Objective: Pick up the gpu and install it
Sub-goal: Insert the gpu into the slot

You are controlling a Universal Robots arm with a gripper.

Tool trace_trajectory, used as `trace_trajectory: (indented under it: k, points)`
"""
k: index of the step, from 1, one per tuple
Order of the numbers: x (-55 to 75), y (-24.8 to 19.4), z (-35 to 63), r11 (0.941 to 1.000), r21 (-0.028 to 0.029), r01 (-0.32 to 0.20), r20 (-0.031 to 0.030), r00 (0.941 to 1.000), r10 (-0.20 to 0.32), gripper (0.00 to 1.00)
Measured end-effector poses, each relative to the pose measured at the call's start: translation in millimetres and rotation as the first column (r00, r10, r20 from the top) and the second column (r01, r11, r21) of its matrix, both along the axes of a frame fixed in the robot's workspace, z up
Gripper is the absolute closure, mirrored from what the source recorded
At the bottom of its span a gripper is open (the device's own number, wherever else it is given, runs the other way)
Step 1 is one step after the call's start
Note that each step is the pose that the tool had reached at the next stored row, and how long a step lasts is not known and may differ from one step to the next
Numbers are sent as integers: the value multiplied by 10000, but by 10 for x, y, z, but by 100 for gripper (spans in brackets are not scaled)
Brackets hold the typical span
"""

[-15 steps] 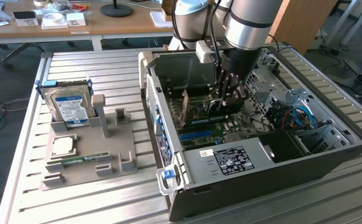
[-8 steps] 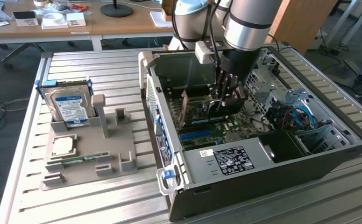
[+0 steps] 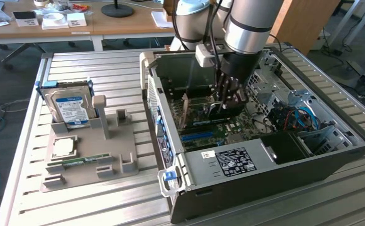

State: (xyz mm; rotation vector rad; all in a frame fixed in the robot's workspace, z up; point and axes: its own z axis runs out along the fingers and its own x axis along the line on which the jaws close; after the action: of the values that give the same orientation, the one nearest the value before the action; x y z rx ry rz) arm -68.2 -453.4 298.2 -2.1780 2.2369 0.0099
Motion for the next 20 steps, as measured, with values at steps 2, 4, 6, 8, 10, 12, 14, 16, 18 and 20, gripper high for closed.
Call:
trace_trajectory:
  k: [2,4,6,8,10,12,14,16,18,20]
  points:
    - [-2,0,-73,10000,1,-40,23,10000,40,73]
    - [-9,-2,-100,10000,0,-71,31,10000,71,73]
    - [-16,-13,-101,10000,1,-73,33,10000,73,73]
    - [-24,-20,-101,10000,1,-74,34,10000,74,73]
    - [-26,-20,-101,10000,1,-76,35,10000,76,73]
    - [-26,-20,-101,10000,0,-76,34,10000,76,73]
    - [-27,-23,-101,10000,-1,-76,34,10000,76,73]
    - [-27,-29,-101,10000,1,-75,35,10000,75,73]
    - [-27,-29,-101,10000,0,-75,34,10000,75,73]
    - [-27,-29,-101,10000,0,-76,35,10000,76,73]
